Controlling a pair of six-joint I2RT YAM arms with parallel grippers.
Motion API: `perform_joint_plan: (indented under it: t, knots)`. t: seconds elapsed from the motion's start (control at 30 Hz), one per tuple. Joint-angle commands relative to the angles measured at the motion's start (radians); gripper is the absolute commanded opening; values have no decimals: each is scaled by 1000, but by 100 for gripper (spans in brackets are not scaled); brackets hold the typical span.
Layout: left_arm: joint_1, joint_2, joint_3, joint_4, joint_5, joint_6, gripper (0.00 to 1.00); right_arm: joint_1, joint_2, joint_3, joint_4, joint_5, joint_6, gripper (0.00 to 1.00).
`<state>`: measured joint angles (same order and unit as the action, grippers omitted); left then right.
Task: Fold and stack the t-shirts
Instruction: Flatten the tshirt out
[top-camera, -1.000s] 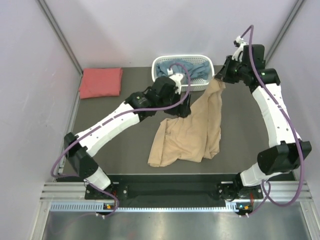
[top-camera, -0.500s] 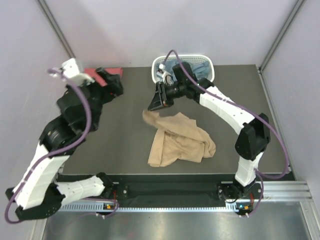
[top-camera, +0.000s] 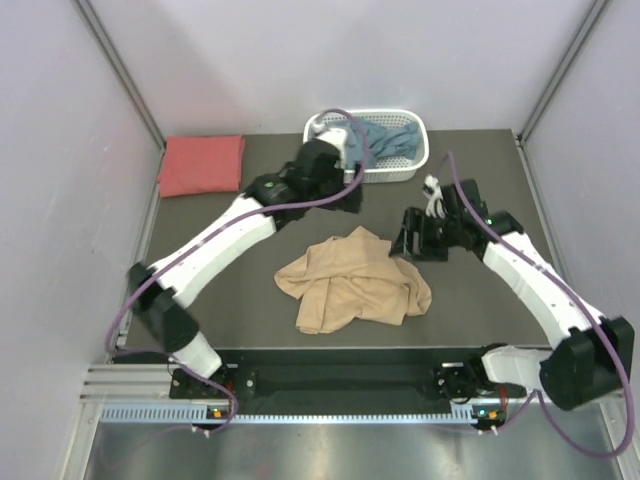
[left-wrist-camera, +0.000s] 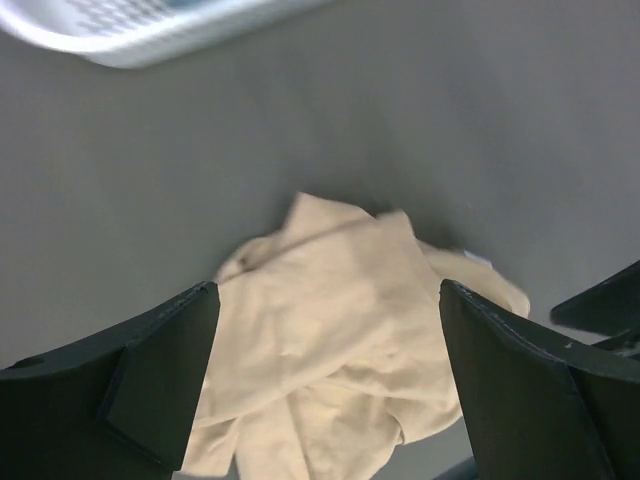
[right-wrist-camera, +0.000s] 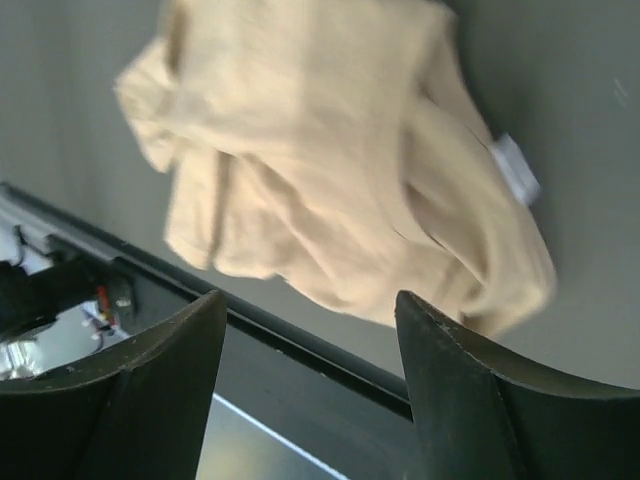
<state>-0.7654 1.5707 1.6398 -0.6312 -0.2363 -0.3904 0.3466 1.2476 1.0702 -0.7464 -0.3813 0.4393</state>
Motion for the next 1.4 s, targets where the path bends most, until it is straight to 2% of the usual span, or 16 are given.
perform_joint_plan:
  t: [0.0,0.13,0.33,0.53,0.73,0.87,0.97,1.0,1.03,1.07,1.1,1.17,1.2,1.27,1.3,1.37]
  knots:
    - [-56,145,124,-19,279,106,95,-84,-80,-143,-47,131,30,69]
    - [-115,297,178,-16,256,177,95,-196,-143,-321,-36,72,97,66]
    - [-152,494,284,-76,255,179,96,-276,-194,-461,-10,22,133,65]
    - [-166,653,367,-172,227,121,95,-291,-177,-525,18,-10,119,62]
    - [-166,704,387,-185,204,116,86,-291,-123,-596,162,-83,171,54]
    - [-164,729,402,-186,226,116,76,-290,-77,-607,234,-82,187,50]
    - [-164,735,403,-190,230,113,59,-291,-27,-593,284,-90,188,49]
    - [-164,732,403,-190,230,111,50,-290,-5,-590,304,-94,194,48]
    - [-164,724,403,-190,229,113,47,-290,4,-589,349,-97,196,47]
    - [-164,720,402,-185,230,114,44,-287,12,-587,372,-97,199,44]
    - [-164,716,402,-180,232,120,43,-285,33,-576,389,-97,202,37]
    - [-164,707,420,-191,232,128,27,-282,50,-549,398,-91,193,28]
    - [-164,704,428,-199,232,128,19,-282,52,-512,386,-81,176,19]
    - [-164,687,446,-222,218,134,0,-282,36,-465,328,-12,154,13]
    - [-164,678,451,-231,195,136,0,-284,14,-402,303,22,124,7]
    - [-164,634,453,-239,163,140,0,-282,-11,-331,253,132,96,1]
